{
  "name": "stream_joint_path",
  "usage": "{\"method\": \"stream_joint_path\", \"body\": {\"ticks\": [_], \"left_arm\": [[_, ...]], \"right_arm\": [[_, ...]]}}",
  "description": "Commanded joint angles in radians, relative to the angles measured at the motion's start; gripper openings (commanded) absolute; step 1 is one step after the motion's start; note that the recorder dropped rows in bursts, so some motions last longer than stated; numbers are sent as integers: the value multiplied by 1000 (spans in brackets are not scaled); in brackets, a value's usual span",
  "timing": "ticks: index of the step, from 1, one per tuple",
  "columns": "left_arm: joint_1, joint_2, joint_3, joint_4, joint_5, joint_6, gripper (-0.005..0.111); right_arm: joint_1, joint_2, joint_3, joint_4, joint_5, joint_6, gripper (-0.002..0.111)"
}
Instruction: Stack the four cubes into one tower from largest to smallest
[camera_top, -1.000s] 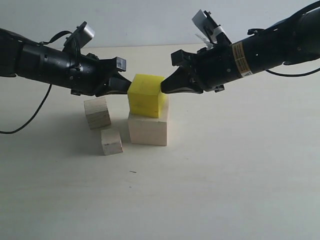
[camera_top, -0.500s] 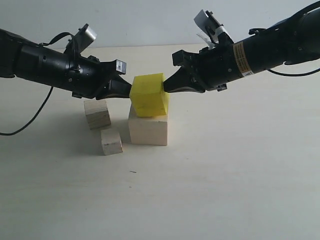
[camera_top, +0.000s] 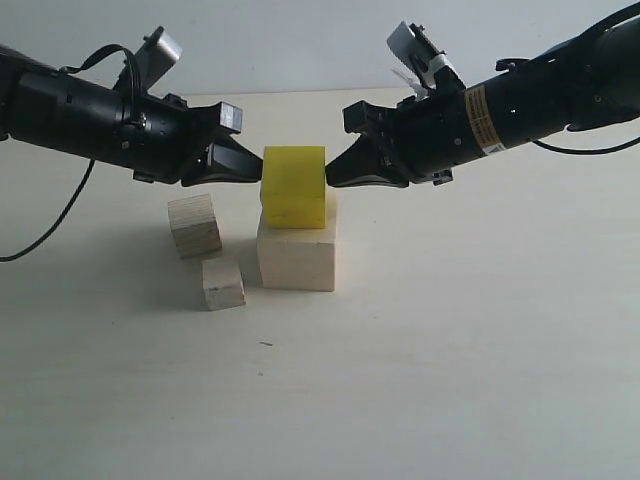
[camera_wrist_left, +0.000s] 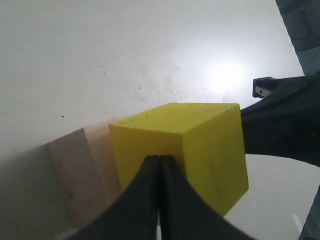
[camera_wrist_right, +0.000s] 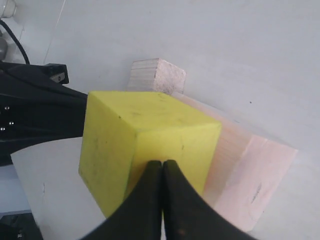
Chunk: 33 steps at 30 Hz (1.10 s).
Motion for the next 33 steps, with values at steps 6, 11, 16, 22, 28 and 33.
{"method": "stream_joint_path", "body": {"ticks": [6,11,16,22,28,33], "left_arm": [[-1,-10,1,18,15,-6,0],[-1,-10,1,28,5,-6,0],[-1,-10,1,34,1,-10,0],[-1,-10,1,36,3,-14,0],[-1,-10,1,36,5,-15,0],[-1,-10,1,41,8,-18,0]], "right_arm": [[3,-2,-6,8,55,-4,0],[3,-2,-6,8,62,0,0],[3,-2,-6,8,-53,0,0],[3,-2,-6,8,-19,0,0],[3,-2,-6,8,26,0,0],[3,-2,-6,8,28,0,0]]}}
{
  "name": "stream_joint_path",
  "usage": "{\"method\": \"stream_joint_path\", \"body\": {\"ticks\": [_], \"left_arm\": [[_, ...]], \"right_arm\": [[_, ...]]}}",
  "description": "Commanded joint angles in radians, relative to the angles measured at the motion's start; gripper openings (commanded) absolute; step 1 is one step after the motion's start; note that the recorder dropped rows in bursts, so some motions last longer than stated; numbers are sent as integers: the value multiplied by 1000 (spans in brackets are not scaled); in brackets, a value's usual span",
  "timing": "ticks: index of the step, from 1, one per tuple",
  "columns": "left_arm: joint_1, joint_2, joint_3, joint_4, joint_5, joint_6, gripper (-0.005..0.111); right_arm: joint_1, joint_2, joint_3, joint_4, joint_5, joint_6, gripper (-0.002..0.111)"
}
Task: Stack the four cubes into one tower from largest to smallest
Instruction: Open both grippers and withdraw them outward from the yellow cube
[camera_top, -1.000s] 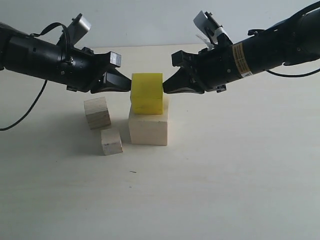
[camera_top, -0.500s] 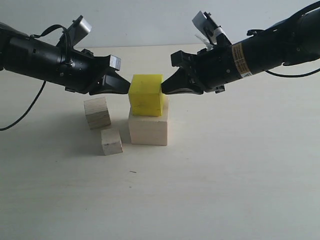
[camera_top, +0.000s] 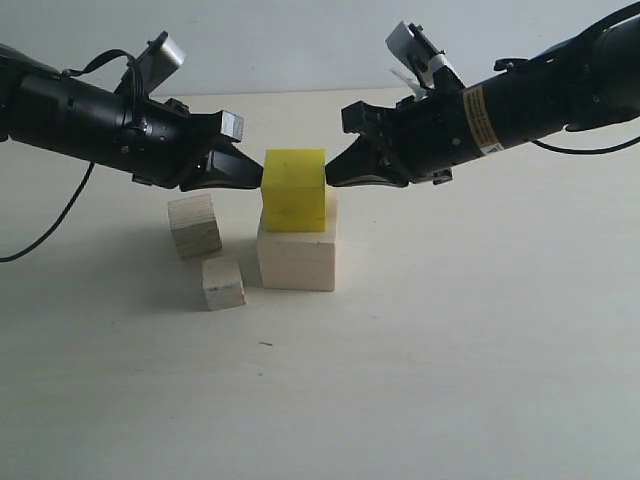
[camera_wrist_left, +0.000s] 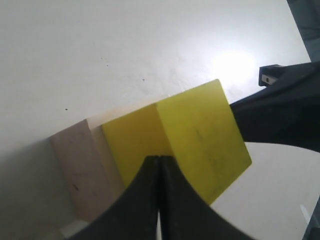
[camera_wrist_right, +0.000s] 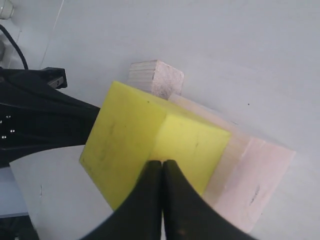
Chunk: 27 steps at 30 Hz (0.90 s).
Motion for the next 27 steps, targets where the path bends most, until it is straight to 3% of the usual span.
{"method": "stream_joint_path", "body": {"ticks": [1,14,27], "left_arm": [[-2,-10,1,2,10,-8,0],[0,-10,1,8,-20,-20,0],[78,-20,1,12,24,-21,0]], "right_arm": [[-2,-2,-6,8,24,0,0],[-75,-2,-6,8,-17,0,0],[-75,138,39,8,47,-11,0]]}}
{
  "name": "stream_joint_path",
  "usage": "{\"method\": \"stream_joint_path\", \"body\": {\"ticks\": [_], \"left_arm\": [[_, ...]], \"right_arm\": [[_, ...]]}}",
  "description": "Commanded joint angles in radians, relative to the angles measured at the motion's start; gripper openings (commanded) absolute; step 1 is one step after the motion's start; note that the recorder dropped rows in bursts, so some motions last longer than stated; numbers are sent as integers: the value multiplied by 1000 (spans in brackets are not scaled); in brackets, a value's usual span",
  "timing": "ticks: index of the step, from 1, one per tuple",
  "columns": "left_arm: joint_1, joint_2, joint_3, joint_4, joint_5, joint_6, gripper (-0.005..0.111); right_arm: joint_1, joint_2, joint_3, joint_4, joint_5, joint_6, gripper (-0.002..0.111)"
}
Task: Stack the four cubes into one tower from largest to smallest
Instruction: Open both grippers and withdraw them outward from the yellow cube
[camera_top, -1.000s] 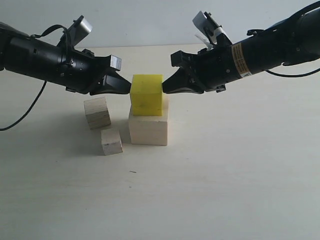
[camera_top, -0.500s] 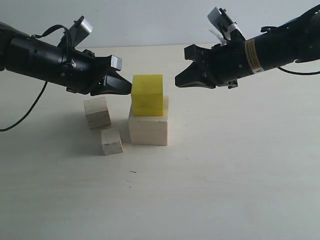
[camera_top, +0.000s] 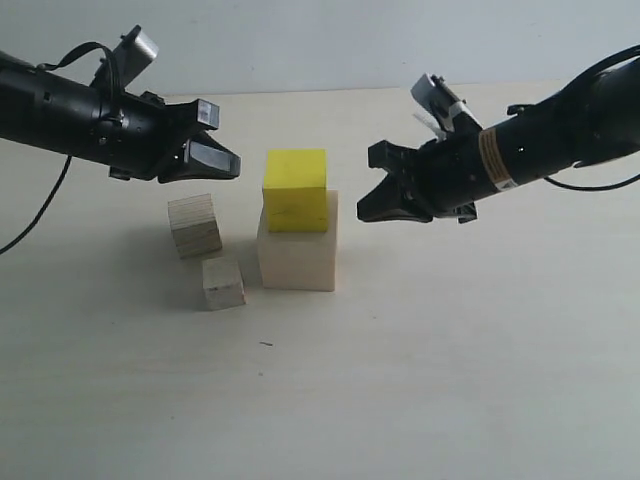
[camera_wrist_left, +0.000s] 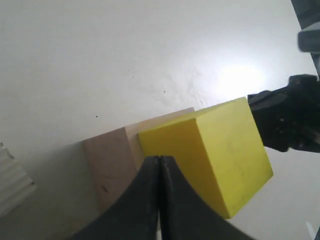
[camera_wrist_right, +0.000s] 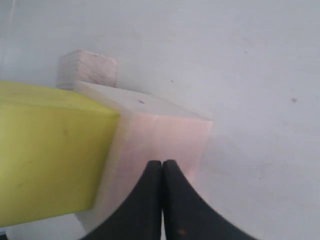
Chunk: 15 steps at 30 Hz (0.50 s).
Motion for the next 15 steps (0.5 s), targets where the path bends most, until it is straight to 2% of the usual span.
{"method": "stream_joint_path", "body": {"ticks": [1,15], "left_arm": [[14,-14,1,3,24,-3,0],[14,-14,1,25,-14,-5,0]], "right_arm": [[-4,28,2,3,11,-13,0],[17,45,-5,3,-14,-29,0]]}}
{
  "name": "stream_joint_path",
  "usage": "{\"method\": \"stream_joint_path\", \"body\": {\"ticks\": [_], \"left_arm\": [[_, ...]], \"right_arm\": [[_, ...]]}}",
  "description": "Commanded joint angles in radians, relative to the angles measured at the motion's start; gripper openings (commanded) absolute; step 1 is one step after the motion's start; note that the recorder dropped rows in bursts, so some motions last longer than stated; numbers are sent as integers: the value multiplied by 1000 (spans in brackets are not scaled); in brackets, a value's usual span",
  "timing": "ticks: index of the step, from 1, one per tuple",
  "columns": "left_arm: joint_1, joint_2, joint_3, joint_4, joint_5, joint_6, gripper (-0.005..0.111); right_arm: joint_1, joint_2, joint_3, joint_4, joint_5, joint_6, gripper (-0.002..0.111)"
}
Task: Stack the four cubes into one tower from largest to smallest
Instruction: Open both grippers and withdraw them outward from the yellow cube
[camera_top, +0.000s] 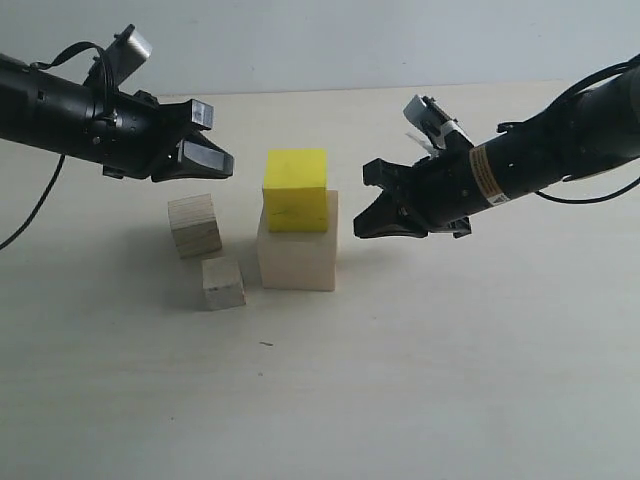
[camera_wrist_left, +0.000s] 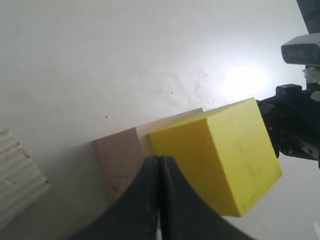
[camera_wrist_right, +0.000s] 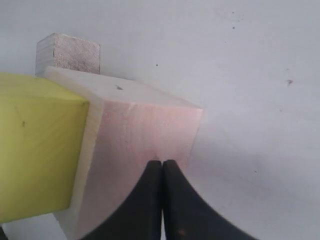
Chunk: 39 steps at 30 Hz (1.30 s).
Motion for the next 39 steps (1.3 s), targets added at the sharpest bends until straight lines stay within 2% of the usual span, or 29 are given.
{"method": "stream_joint_path", "body": {"ticks": [1,13,27,32,39], "left_arm": [[3,-10,1,8,-9,-5,0],[3,-10,1,11,-12,-5,0],[3,-10,1,51,-24,-32,0],[15,-10,1,91,-34,-54,0],[111,-10,1,143,-10,-58,0]], "right_arm": [[5,6,-5,3,-12,-17,0],[33,6,-81,3,-28,-9,0],[31,10,-83,3,-33,0,0],[-1,-24,-83,3,-26,0,0],[-139,-130,-83,3,-8,0,0]]}}
